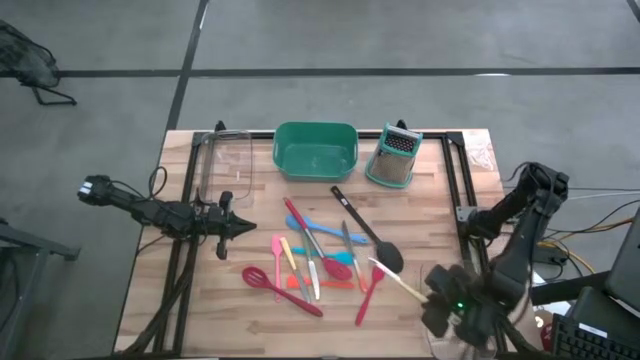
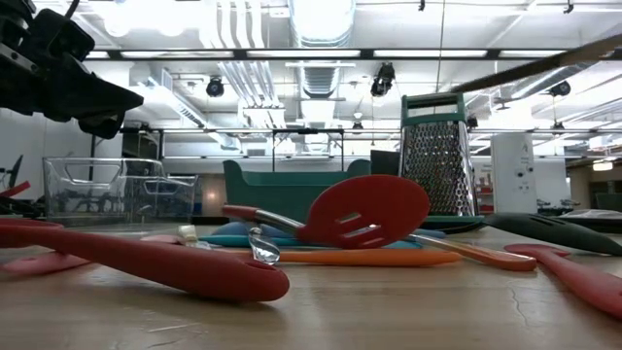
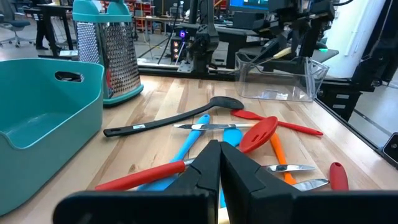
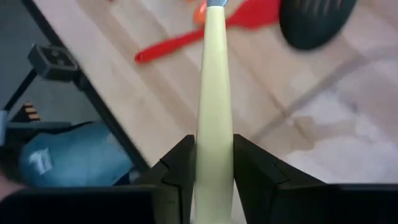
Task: Pick & Place Kitchen Items
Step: Put the yellow knife into the bottom right transparent bin, then put the orange knife into the bottom right transparent bin
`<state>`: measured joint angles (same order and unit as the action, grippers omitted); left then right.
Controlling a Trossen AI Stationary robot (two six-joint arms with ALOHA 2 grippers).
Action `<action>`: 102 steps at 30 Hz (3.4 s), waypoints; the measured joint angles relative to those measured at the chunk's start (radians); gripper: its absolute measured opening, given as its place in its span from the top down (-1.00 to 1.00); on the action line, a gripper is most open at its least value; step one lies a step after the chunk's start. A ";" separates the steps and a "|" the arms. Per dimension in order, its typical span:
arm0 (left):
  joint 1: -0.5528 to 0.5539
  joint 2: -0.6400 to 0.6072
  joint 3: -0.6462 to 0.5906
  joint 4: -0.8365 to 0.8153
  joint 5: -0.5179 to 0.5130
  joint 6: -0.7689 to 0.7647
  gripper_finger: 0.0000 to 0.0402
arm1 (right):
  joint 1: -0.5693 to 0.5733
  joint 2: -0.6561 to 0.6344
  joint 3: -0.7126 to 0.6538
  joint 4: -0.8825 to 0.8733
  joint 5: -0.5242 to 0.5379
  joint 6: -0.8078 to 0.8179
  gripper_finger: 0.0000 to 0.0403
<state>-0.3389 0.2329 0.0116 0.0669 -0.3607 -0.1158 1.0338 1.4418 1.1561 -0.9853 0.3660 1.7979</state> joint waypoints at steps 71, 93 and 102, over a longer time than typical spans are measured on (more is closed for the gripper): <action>0.000 0.002 0.000 0.000 0.000 0.000 0.94 | -0.164 0.085 -0.003 -0.027 -0.280 -0.120 0.42; 0.000 0.002 0.000 0.000 0.000 0.000 0.94 | -0.570 0.180 -0.002 0.237 -0.228 -0.495 0.66; 0.000 0.002 0.000 0.000 0.000 0.000 0.94 | -0.630 0.326 -0.002 0.330 -0.196 -0.542 0.24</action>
<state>-0.3389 0.2348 0.0116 0.0669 -0.3604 -0.1158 0.4038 1.7679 1.1538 -0.6551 0.1700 1.2560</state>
